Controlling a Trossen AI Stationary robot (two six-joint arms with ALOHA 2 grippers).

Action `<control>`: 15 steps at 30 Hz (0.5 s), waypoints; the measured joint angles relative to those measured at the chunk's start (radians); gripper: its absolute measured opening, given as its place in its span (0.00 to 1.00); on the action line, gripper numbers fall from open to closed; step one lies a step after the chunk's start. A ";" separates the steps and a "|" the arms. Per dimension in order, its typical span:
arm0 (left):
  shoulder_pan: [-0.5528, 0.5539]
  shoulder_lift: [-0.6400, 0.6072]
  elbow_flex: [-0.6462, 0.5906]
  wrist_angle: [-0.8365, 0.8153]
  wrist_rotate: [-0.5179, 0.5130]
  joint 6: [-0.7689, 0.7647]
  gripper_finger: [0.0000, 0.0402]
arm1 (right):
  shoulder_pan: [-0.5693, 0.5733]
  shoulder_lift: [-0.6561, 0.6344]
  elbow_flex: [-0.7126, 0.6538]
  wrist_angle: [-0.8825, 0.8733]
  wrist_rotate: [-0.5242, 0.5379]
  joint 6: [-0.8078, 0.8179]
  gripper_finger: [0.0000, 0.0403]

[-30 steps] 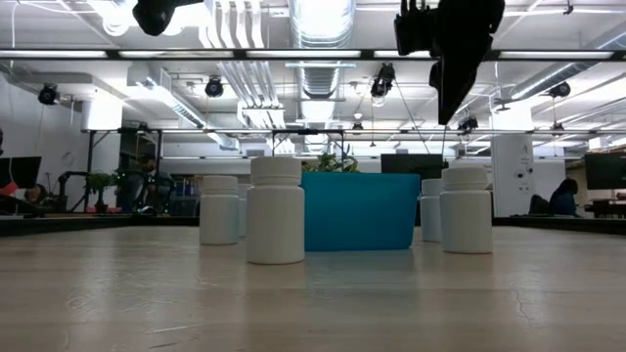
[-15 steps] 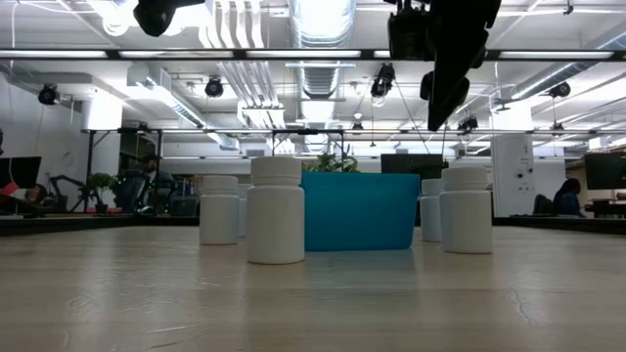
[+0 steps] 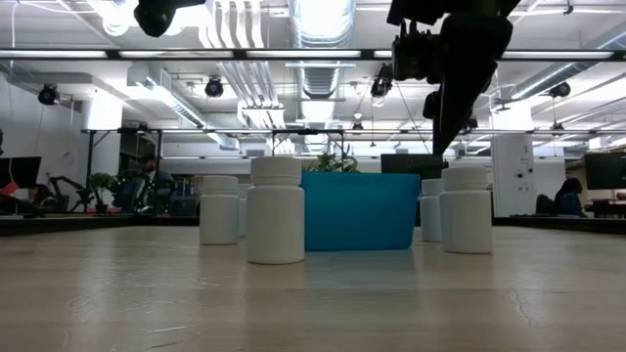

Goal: Pick and place pill bottles into a basket
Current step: Put the white medicine bottle into the blue bin

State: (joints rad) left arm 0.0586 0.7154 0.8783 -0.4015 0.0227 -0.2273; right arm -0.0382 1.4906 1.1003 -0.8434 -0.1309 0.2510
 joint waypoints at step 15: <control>0.000 0.006 0.005 0.005 0.000 0.000 0.47 | -0.037 0.000 -0.025 0.023 0.030 -0.094 0.72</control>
State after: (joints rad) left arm 0.0586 0.7212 0.8829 -0.3967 0.0227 -0.2276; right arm -0.0752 1.4906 1.0748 -0.8207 -0.1009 0.1566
